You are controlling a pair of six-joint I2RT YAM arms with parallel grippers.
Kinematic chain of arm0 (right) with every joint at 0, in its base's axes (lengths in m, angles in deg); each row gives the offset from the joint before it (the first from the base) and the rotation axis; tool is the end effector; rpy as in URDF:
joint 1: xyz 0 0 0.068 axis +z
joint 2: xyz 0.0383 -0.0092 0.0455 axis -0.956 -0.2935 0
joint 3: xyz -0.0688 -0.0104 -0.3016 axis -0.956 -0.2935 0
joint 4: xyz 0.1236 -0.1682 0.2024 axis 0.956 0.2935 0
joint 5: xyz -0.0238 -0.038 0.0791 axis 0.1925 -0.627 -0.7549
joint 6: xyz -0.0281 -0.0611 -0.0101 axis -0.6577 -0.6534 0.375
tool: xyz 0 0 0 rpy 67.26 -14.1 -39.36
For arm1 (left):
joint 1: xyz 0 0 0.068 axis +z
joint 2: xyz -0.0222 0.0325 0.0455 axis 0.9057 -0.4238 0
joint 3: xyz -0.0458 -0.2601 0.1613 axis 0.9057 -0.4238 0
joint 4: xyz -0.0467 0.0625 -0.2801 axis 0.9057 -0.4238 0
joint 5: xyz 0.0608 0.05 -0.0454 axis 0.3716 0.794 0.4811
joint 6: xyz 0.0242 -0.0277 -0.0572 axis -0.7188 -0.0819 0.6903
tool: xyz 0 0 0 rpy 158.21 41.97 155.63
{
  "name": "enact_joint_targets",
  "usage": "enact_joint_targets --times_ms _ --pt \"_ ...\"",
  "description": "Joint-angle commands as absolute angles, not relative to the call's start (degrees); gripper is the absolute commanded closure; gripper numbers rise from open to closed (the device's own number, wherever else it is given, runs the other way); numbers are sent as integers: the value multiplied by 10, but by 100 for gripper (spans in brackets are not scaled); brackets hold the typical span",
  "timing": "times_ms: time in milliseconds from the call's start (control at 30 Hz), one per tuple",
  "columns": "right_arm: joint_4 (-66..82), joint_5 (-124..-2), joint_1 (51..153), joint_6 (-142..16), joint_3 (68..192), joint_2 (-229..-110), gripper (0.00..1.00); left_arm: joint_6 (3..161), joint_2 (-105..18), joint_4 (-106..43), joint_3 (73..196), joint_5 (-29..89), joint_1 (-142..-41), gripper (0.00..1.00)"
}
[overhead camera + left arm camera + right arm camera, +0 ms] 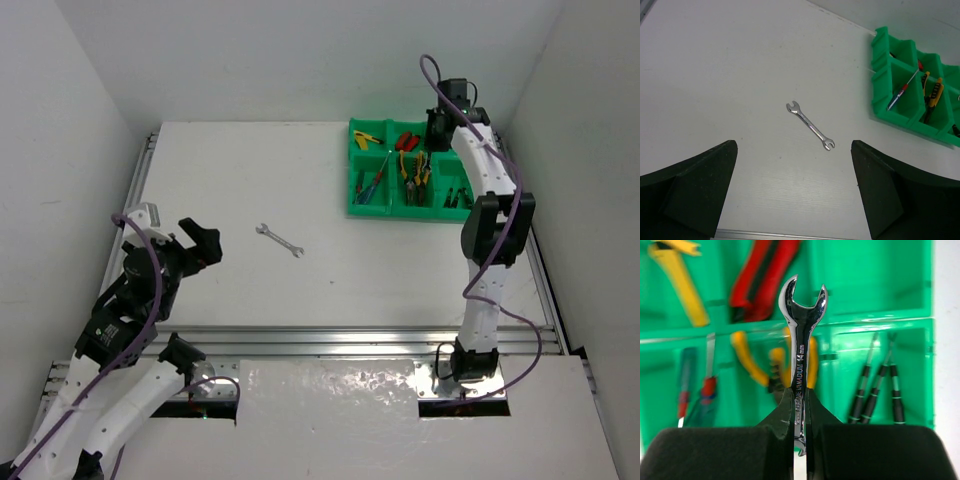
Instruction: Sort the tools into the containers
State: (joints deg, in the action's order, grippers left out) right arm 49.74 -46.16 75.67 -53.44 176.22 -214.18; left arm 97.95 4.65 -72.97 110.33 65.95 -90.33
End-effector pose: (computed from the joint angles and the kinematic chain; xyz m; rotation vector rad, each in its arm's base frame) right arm 0.5653 0.0185 0.3024 0.3537 2.3468 -0.0278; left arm 0.1072 -0.0226 0.3649 -0.3536 1.8359 -0.1696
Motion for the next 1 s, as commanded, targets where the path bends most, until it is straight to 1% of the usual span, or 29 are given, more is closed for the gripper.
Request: enact_joint_targets --times_ms 0,133,233,400,533,700,733,800,833,867,900,967 --pt "431 -445 733 -520 1765 -2136 100 969 33 -701 1103 648 -900 5" --pt "411 -414 732 -516 1815 -2165 100 968 23 -699 1101 644 -900 5" --pt "392 -407 710 -506 1828 -2186 100 968 17 -698 1101 642 -900 5" --pt "348 -396 702 -512 1850 -2225 100 967 10 -697 1101 641 -900 5" --pt "283 -376 692 -512 1852 -2243 100 967 1 -697 1101 641 -900 5" --pt "237 -389 679 -513 1877 -2288 100 967 -10 -697 1101 642 -899 5" --pt "217 -390 677 -513 1879 -2294 98 968 -15 -698 1101 642 -899 5" --pt "205 -406 673 -515 1887 -2316 97 967 -20 -699 1102 642 -898 5" --pt "200 -408 674 -520 1898 -2322 95 967 -25 -699 1102 642 -897 5" --pt "196 -411 673 -521 1898 -2326 91 967 -26 -700 1103 641 -897 5" --pt "184 -415 673 -521 1889 -2328 74 967 -28 -699 1102 641 -897 5" --pt "173 -421 673 -521 1877 -2332 66 965 -32 -697 1102 637 -896 5"
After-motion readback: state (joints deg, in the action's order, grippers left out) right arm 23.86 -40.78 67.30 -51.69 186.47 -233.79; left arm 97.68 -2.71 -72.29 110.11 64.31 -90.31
